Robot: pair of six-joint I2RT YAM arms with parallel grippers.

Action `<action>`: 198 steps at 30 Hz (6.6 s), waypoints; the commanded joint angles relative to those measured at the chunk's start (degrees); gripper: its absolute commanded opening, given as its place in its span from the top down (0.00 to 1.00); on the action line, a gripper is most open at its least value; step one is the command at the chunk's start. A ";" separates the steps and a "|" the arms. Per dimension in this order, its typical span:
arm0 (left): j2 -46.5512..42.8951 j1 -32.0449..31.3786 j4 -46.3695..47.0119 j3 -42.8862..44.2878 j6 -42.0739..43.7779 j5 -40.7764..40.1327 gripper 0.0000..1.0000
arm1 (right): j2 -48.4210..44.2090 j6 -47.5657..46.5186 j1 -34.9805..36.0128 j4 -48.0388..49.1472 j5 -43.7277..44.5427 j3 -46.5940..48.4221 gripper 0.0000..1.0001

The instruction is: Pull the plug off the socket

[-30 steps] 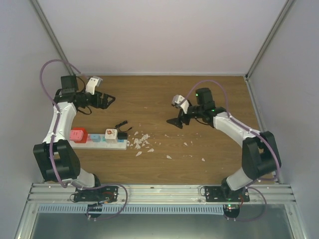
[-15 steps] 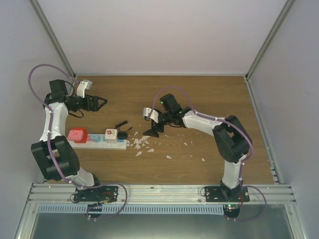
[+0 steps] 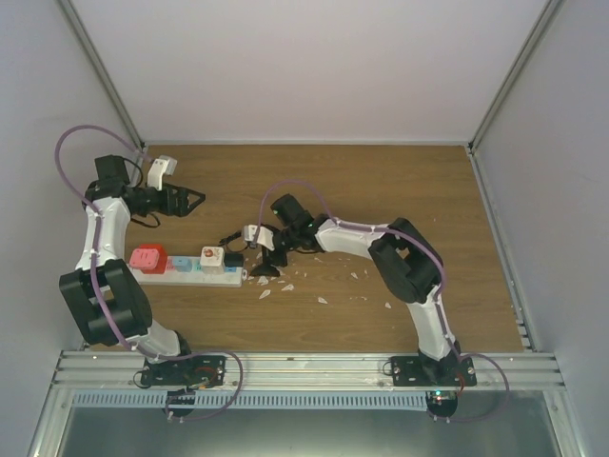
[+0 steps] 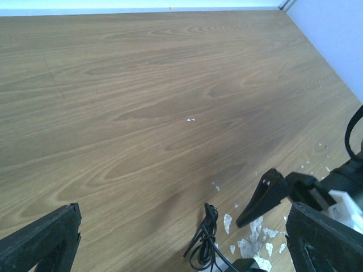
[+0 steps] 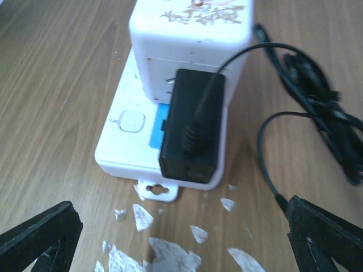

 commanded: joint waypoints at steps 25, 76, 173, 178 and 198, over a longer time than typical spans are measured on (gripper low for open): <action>-0.41 2.88 1.03 -2.96 1.95 3.96 0.01 | 10.19 6.03 7.81 6.71 5.11 6.44 0.00; -0.63 -7.15 -0.55 -0.64 2.28 -0.08 0.01 | -11.72 -16.28 -14.28 -15.70 4.50 -16.16 0.36; -23.20 -56.19 77.54 -55.93 45.44 -25.81 0.08 | -44.00 -10.91 -33.63 -9.60 -10.93 -29.06 0.00; -21.24 -57.14 80.84 -55.36 46.68 -26.93 0.14 | -44.60 -10.11 -33.38 -8.49 -10.61 -29.28 0.00; -10.97 -58.81 91.08 -54.32 50.20 -32.82 0.43 | -45.14 -9.75 -33.37 -8.46 -9.65 -30.34 0.00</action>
